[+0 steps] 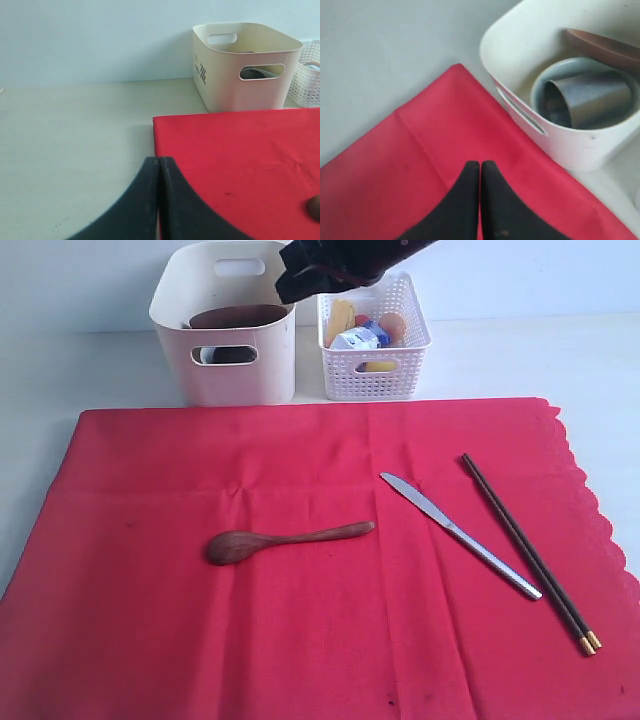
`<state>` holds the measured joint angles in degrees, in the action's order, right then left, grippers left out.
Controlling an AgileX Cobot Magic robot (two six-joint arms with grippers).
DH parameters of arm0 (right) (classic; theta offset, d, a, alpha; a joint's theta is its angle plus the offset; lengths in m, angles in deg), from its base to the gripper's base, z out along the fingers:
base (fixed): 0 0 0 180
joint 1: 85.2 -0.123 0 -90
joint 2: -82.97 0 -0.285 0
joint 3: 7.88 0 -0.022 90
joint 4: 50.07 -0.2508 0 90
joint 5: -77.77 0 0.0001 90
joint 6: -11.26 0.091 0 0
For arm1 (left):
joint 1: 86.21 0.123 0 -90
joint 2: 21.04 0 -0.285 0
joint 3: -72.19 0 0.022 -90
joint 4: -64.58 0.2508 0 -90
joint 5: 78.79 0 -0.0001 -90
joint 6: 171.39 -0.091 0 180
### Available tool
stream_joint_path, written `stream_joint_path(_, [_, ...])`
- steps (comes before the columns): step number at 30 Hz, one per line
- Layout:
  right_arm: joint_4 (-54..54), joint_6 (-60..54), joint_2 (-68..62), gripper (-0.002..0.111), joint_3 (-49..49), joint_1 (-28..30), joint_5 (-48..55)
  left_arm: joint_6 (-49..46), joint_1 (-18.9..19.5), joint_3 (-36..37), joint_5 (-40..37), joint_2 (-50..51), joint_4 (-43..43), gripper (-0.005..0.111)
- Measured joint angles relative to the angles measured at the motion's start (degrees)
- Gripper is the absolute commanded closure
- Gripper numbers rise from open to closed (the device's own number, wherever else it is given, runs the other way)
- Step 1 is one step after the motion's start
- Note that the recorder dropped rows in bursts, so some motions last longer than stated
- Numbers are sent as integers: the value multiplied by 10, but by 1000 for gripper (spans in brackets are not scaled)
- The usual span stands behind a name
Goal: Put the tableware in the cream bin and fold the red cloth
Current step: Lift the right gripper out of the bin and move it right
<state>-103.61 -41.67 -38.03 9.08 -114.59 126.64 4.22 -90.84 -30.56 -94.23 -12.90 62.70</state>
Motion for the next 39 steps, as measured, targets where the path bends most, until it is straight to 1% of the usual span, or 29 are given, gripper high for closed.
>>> stream_joint_path(4, [-81, -88, 29, 107, -53, 0, 15, 0, 0, 0, 0, 0, 0, 106])
stream_joint_path(8, [-109, -140, 45, 107, -87, 0, 24, 0, 0, 0, 0, 0, 0, 106])
stream_joint_path(21, [-115, -158, 45, 107, -91, 0, 16, 0, 0, 0, 0, 0, 0, 106])
stream_joint_path(25, [-73, -141, 46, 107, -91, 0, 10, 0, 0, 0, 0, 0, 0, 106])
stream_joint_path(30, [37, -99, 63, 107, -93, 0, 27, 0, 0, 0, 0, 0, 0, 106])
stream_joint_path(34, [49, -90, 104, 107, -117, 0, 39, 0, 0, 0, 0, 0, 0, 106])
stream_joint_path(39, [45, -89, 181, 107, -179, 0, 31, 0, 0, 0, 0, 0, 0, 106])
